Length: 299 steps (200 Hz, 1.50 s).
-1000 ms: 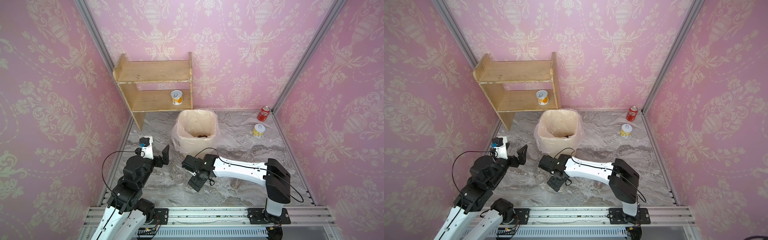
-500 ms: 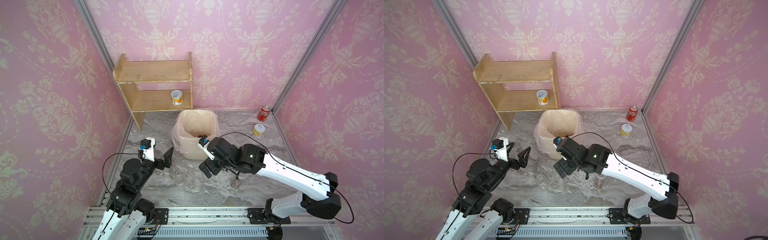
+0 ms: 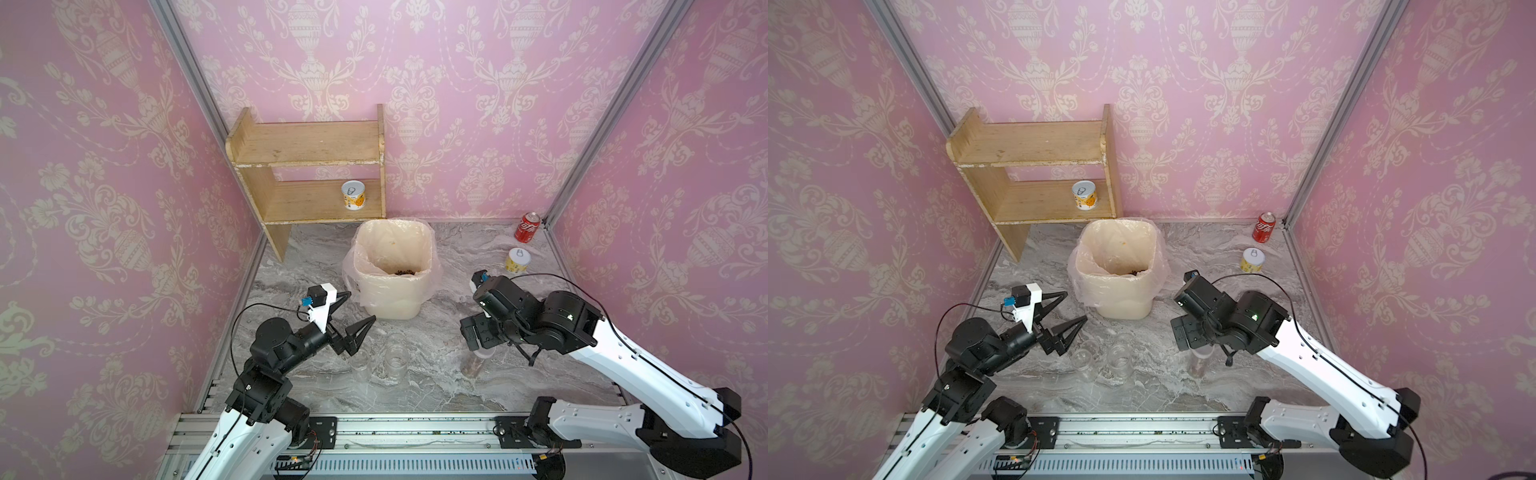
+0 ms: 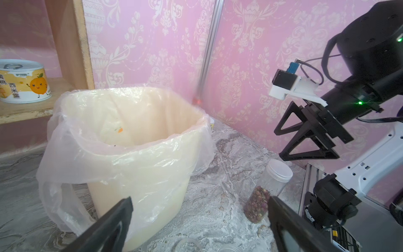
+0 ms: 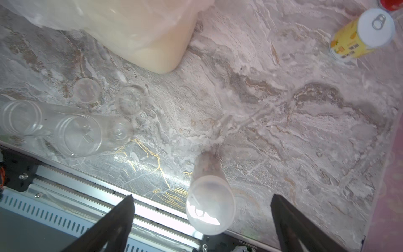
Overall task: Empty the moldy dried flower tea in the jars
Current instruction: Place the jar at the center of the board, then pick up the jar from the center of the board.
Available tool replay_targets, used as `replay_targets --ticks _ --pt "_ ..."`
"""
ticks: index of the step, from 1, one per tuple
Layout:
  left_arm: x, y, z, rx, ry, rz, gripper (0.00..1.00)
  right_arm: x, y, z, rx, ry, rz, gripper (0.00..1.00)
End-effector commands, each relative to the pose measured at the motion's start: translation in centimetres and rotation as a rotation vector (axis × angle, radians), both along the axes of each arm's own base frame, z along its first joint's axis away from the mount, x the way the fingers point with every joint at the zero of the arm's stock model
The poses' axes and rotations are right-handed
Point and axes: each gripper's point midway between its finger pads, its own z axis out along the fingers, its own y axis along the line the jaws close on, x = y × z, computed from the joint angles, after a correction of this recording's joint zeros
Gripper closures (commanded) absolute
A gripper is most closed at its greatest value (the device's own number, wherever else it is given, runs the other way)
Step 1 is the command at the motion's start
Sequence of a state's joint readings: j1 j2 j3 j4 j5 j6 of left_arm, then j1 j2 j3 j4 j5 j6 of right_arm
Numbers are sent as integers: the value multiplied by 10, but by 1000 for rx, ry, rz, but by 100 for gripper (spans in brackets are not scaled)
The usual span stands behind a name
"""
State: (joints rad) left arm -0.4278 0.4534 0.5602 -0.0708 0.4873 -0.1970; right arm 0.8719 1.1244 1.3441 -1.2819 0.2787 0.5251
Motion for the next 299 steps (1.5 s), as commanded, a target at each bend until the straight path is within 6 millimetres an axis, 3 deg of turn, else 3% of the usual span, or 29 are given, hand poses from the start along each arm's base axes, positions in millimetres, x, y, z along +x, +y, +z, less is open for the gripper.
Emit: replay_targets --ticks 1,28,54,60,170,250,293,299 --pt "-6 -10 -2 -18 9 -57 1 -17 -21 -19 -45 93 -53 1" --pt "-3 -17 -9 -16 38 -59 1 -24 -29 -43 -68 174 -70 3" --pt "-1 -26 -13 -7 43 -74 1 -24 -20 -52 -19 205 -54 6" --pt "-1 -28 -14 -3 45 -78 1 -28 -20 -63 -33 233 -49 6" --pt "1 -50 -27 56 54 -111 1 -16 -12 -90 -30 283 -30 20" --pt "1 -56 -33 79 55 -118 1 -13 -13 -88 -36 272 -25 40" --pt "1 -58 -31 76 40 -126 1 -6 -7 -68 -18 237 6 48" --pt "0 -58 -31 74 37 -130 1 -1 -2 -54 6 210 15 49"
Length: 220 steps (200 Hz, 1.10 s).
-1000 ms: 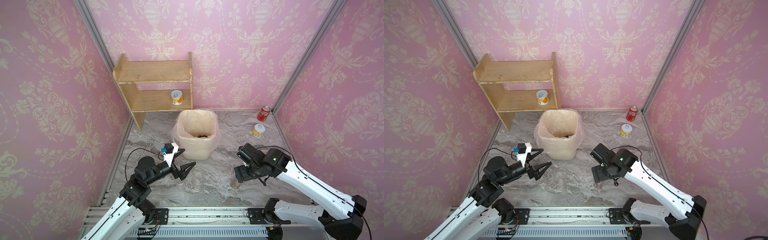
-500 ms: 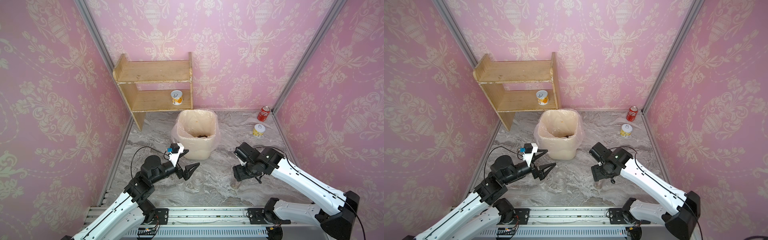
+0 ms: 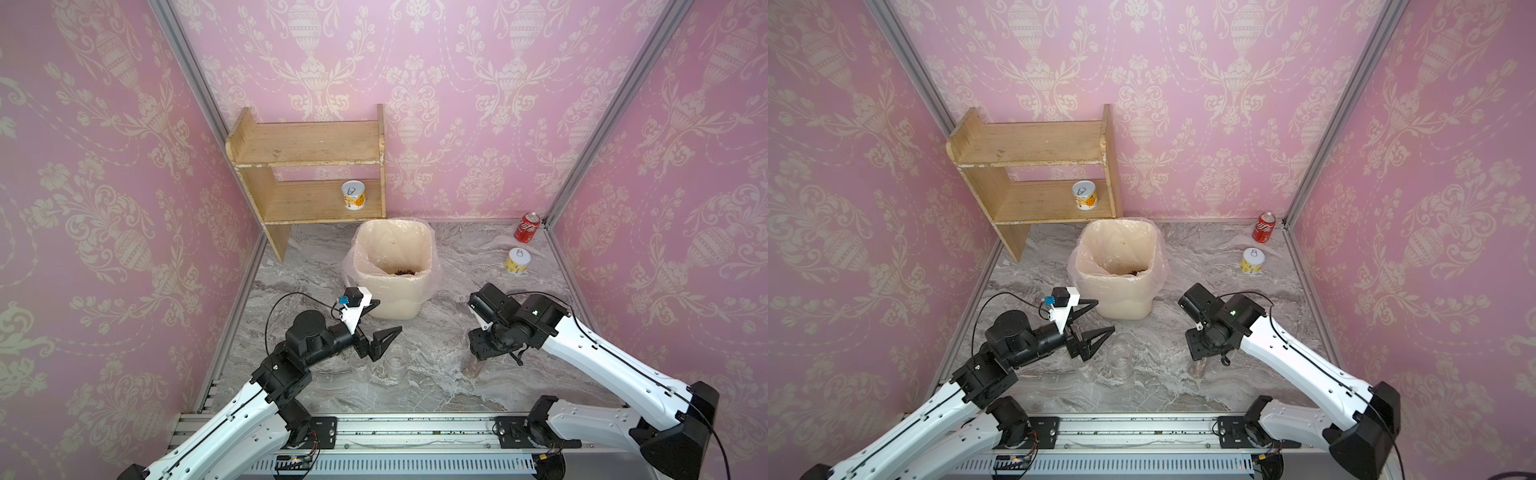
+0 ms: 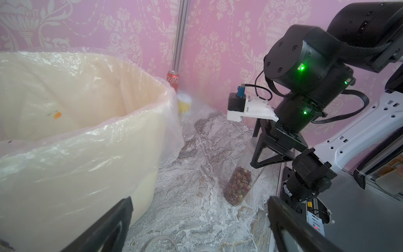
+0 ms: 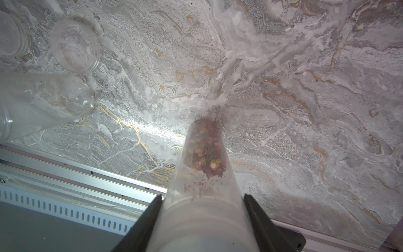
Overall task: Empty the moldy dried flower tea in the jars
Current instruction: Pick up the jar from the center of the board.
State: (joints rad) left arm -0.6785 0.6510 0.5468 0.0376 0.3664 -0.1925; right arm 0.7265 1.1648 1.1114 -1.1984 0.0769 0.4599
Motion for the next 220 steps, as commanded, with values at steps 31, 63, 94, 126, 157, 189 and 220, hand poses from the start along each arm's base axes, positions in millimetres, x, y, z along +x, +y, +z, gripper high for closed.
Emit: replay_targets --ticks 31,63,94,126,157,189,220 --pt "-2 -12 3 8 -76 -41 1 15 29 60 131 -65 79 53" --pt "-11 -30 3 52 -174 -119 1 17 54 99 249 -84 153 57" --pt "-18 -53 -5 124 -262 -195 1 20 72 128 308 -86 217 57" --pt "-14 -69 -12 174 -307 -226 1 22 92 156 398 -91 279 58" --pt "-9 -74 -14 195 -355 -227 1 24 106 175 465 -107 313 58" --pt "-8 -76 -15 211 -377 -236 1 24 120 184 536 -104 337 58" --pt "-5 -77 -12 200 -390 -221 2 27 131 188 590 -98 342 58"
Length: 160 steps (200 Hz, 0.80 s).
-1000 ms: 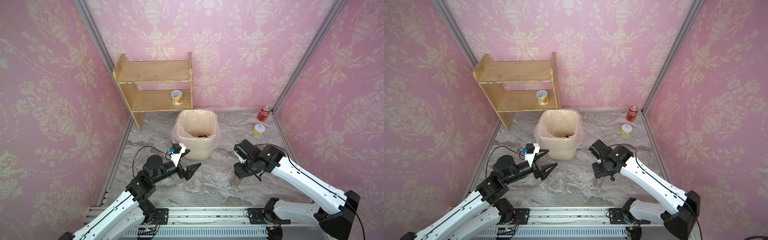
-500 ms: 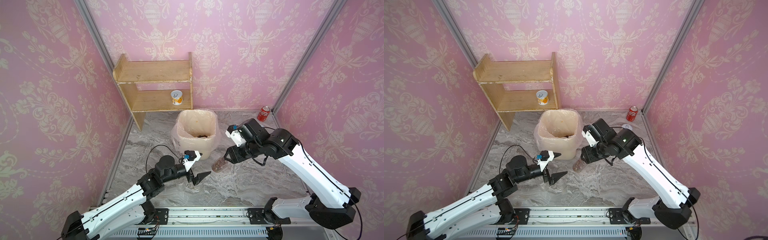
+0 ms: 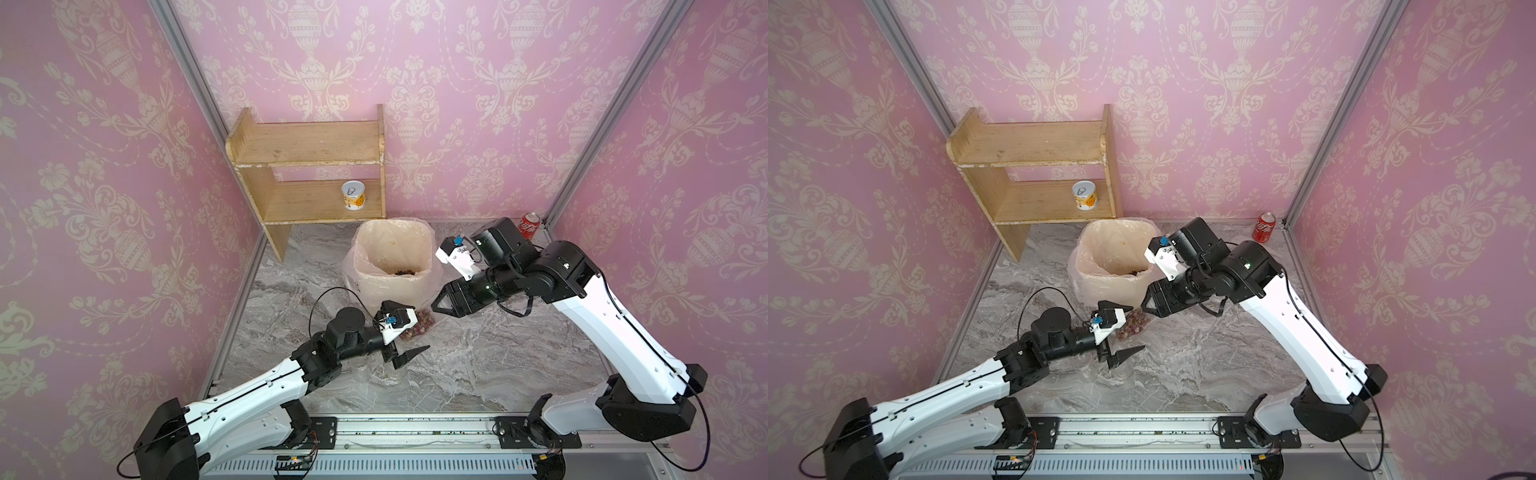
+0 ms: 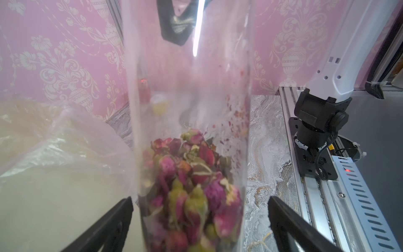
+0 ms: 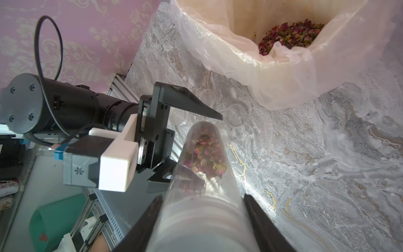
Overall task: Empty the moldy dried flower tea in the jars
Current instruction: Pick up the jar from the center of the board.
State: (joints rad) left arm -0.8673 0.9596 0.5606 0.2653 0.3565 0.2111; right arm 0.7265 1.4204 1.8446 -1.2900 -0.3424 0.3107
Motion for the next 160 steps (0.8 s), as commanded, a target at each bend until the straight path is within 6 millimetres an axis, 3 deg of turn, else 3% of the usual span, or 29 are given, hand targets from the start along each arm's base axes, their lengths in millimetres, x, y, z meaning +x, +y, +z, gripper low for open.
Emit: replay_targets --ticks 1,21,52,140,160 --pt "4 -3 22 -39 -77 8 2 3 15 14 85 -6 32 58" --pt "5 -4 24 -49 -84 9 13 4 20 13 102 4 34 58" --pt "6 -5 26 -47 -94 7 18 7 25 11 110 15 39 59" --pt "11 -2 22 -21 -124 36 52 8 30 1 106 49 40 59" --pt "11 0 21 -16 -132 43 57 9 30 1 106 47 37 52"
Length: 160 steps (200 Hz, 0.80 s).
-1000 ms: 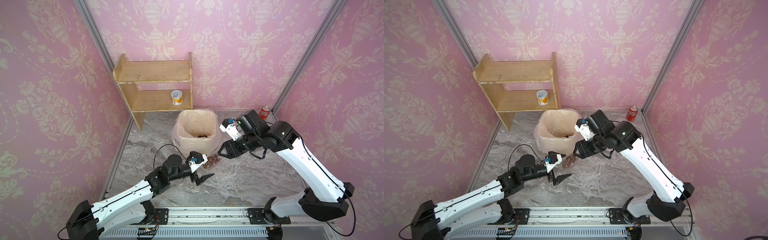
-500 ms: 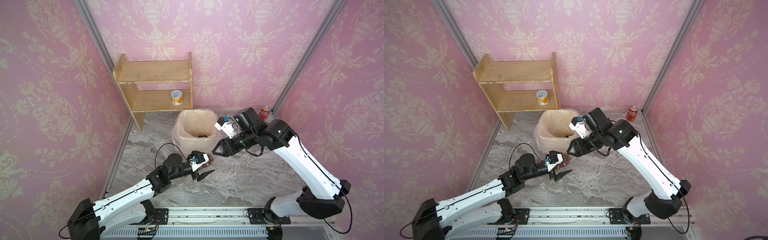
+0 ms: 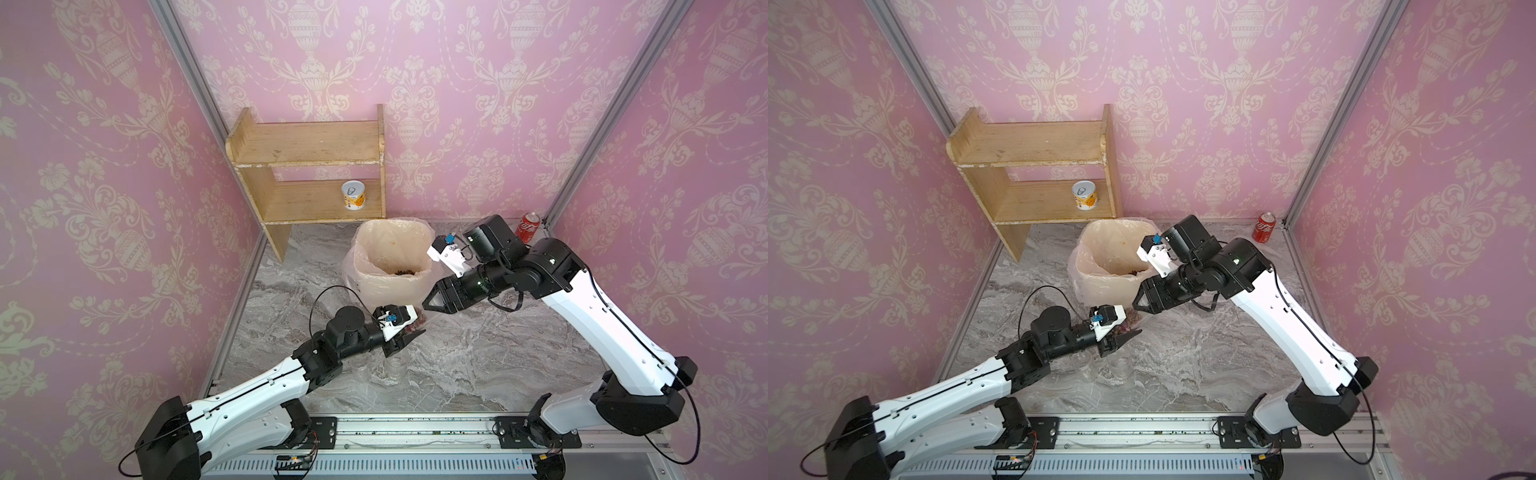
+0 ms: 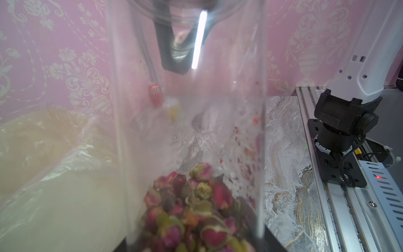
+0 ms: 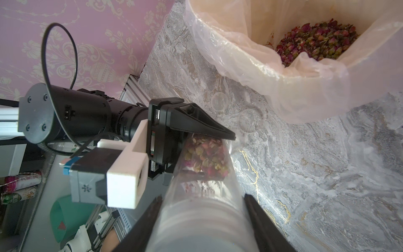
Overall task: Empty the moldy dried flower tea in the jars
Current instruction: Pick up the jar from the center of the board, then unscrew the lid from the jar.
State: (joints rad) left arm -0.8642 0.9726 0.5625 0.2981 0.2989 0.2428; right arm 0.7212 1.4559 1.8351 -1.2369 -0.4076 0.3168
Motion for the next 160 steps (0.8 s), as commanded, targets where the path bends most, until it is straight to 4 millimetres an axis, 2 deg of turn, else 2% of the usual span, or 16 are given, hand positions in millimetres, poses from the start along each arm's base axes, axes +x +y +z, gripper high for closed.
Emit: replay_targets --ticks 1,23,62,102,160 --pt "-1 -2 18 -18 -83 -11 58 3 13 5 60 15 8 51" --pt "2 1 17 -1 -101 14 62 6 9 8 49 -7 -15 30" --pt "13 16 11 84 -159 101 67 13 -11 25 28 -109 -104 10" --pt "18 28 13 138 -218 155 71 16 -27 20 2 -102 -177 9" --pt "19 31 10 156 -215 167 72 10 -10 11 52 -15 -127 17"
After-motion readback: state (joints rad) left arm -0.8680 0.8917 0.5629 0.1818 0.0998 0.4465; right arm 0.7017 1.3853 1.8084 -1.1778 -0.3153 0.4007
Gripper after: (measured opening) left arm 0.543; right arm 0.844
